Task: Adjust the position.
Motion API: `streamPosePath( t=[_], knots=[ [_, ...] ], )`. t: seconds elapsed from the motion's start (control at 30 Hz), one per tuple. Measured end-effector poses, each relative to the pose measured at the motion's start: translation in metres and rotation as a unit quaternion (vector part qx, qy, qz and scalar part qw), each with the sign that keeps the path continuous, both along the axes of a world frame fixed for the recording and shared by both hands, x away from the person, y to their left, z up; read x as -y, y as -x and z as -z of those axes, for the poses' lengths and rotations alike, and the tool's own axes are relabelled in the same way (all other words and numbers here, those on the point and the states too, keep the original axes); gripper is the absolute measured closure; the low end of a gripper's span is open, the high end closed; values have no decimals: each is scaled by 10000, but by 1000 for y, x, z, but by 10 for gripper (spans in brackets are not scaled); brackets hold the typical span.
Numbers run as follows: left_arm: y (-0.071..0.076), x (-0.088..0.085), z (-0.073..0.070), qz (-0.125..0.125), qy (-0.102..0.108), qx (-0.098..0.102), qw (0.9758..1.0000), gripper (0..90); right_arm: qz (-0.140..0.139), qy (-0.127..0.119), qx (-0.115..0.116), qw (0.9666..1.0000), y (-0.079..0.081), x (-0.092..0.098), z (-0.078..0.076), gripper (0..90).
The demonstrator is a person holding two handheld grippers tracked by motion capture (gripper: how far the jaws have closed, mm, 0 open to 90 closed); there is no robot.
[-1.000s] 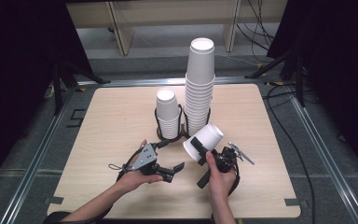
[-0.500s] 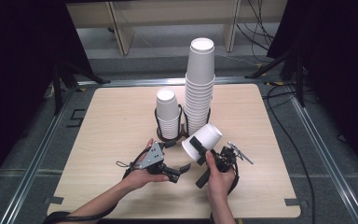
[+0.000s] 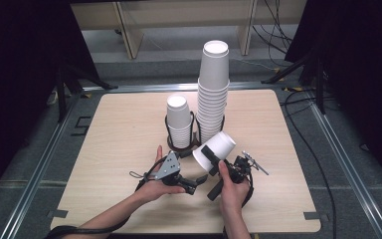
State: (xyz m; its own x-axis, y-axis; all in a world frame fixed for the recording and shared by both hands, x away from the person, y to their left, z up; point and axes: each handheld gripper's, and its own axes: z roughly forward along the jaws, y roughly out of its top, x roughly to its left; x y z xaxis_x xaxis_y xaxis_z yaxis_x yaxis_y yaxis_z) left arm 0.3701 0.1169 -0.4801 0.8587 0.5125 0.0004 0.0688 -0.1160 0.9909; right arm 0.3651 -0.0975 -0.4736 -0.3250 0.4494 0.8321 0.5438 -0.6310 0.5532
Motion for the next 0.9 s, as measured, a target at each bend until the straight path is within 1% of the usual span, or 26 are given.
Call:
streamPosePath(
  t=[0.03, 0.07, 0.1, 0.13, 0.2, 0.23, 0.27, 0.3, 0.37, 0.4, 0.43, 0.47, 0.5, 0.57, 0.6, 0.63, 0.67, 0.7, 0.73, 0.77, 0.8, 0.83, 0.87, 0.9],
  knots=[
    [0, 0, 0, -12, 26, -2, 10000, 0, -23, -31, 4, 10000, 0, 0, 0, 189],
    [-1, 2, 1, 43, 107, -37, 9999, 0, -1, -43, -65, 10000, 0, -1, 0, 189],
    [-1, 2, 1, 34, 112, -43, 9999, 0, -28, -63, -58, 10000, 1, -1, 0, 189],
    [-2, 2, 0, 26, 73, -27, 10000, 0, -25, -62, -56, 10000, 1, -2, 0, 189],
    [-1, 2, -1, 25, 89, -67, 9999, 0, -18, -43, -28, 10000, 0, -2, 1, 189],
    [-1, 3, -1, 70, 86, -76, 9999, 0, -11, -46, -12, 10000, 0, -3, 1, 189],
    [-2, 3, -1, 68, 57, -53, 9999, 0, -88, -135, -23, 9999, 0, -3, 1, 190],
    [-2, 3, -1, 64, 76, -67, 9999, 0, -58, -92, -56, 9999, 1, -3, 2, 190],
    [-3, 3, -1, 80, 84, -81, 9999, 0, -56, -101, -67, 9999, 1, -4, 3, 190],
    [-3, 3, -1, 97, 47, -60, 9999, 0, -66, -143, -112, 9998, 2, -4, 2, 190],
    [-3, 3, 0, 89, 65, -100, 9999, 0, -54, -89, -53, 9999, 1, -5, 3, 190],
    [-2, 4, 0, 79, 77, -116, 9999, 0, -103, -160, -46, 9998, 2, -5, 3, 191],
    [-2, 5, 1, 64, 132, -100, 9998, 0, -112, -154, -42, 9998, 2, -5, 4, 191],
    [-2, 5, 1, 44, 11, -83, 10000, 0, -36, -113, -96, 9999, 2, -6, 4, 191],
    [-2, 5, 1, 44, 22, -82, 10000, 0, -84, -287, -276, 9992, 4, -8, 2, 190],
    [-2, 6, 2, 57, 42, -82, 9999, 0, -43, -158, -72, 9998, 2, -8, 5, 190],
    [-3, 6, 3, 70, 82, -55, 9999, 0, -98, -199, -2, 9998, 2, -7, 6, 190],
    [-3, 7, 3, 68, 87, -55, 9999, 0, -1, -125, -143, 9998, 3, -7, 5, 191],
    [-3, 7, 3, 58, 92, -66, 9999, 0, 1, -126, -138, 9998, 4, -7, 5, 192],
    [-3, 7, 2, 38, 46, -85, 9999, 0, -56, -151, -50, 9999, 3, -7, 6, 192],
    [-3, 7, 2, 28, 26, -84, 10000, 0, -25, -193, -169, 9997, 4, -8, 4, 191],
    [-3, 7, 2, 8, 18, -78, 10000, 0, -8, -102, -100, 9999, 4, -8, 5, 191],
    [-3, 7, 2, -15, -2, -78, 10000, 0, -44, -259, -249, 9993, 5, -10, 3, 191],
    [-3, 8, 2, -21, -4, -91, 10000, 0, -32, -196, -199, 9996, 4, -9, 4, 191]
  ],
)
